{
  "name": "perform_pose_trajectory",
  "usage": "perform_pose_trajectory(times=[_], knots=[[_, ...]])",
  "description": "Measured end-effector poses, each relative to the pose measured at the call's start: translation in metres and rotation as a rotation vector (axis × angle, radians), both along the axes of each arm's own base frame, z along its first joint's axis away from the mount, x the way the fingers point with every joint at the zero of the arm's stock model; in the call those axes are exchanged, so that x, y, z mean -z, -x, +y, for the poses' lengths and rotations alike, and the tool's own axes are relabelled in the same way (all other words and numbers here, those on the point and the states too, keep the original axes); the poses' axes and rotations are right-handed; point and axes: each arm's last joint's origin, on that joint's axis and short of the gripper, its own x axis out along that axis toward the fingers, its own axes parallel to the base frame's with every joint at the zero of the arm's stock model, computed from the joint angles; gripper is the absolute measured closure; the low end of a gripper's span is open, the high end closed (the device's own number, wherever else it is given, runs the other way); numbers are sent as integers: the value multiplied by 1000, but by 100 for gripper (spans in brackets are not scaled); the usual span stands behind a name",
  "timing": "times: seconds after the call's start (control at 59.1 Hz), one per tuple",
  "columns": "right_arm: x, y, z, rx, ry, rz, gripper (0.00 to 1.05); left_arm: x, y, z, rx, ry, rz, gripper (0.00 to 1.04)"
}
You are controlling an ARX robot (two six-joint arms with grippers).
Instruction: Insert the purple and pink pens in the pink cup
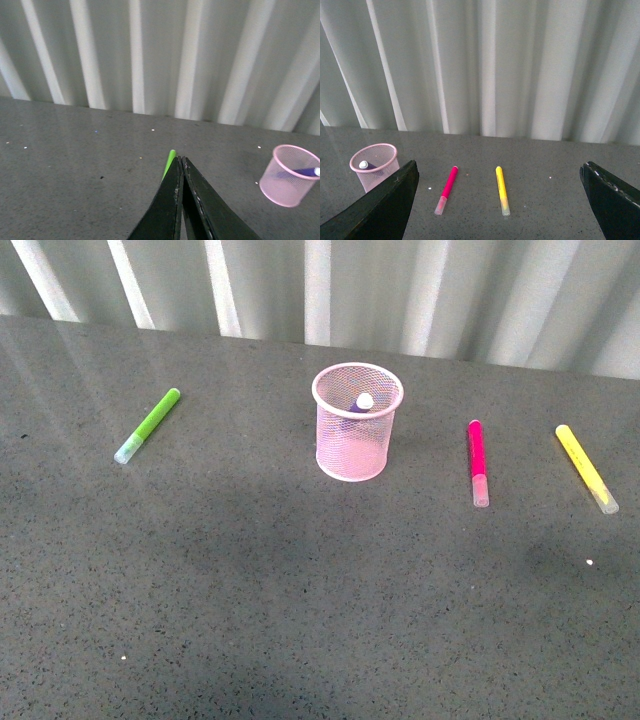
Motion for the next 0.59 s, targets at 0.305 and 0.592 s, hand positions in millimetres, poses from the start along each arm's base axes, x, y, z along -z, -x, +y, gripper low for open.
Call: perform_pose_trajectory(times=[0.305,0.592], knots=[[0,0,0,0,0,0,7,9,14,-1,4,0,1,101],[0,0,0,0,0,0,7,13,22,-1,2,-1,-24,101]])
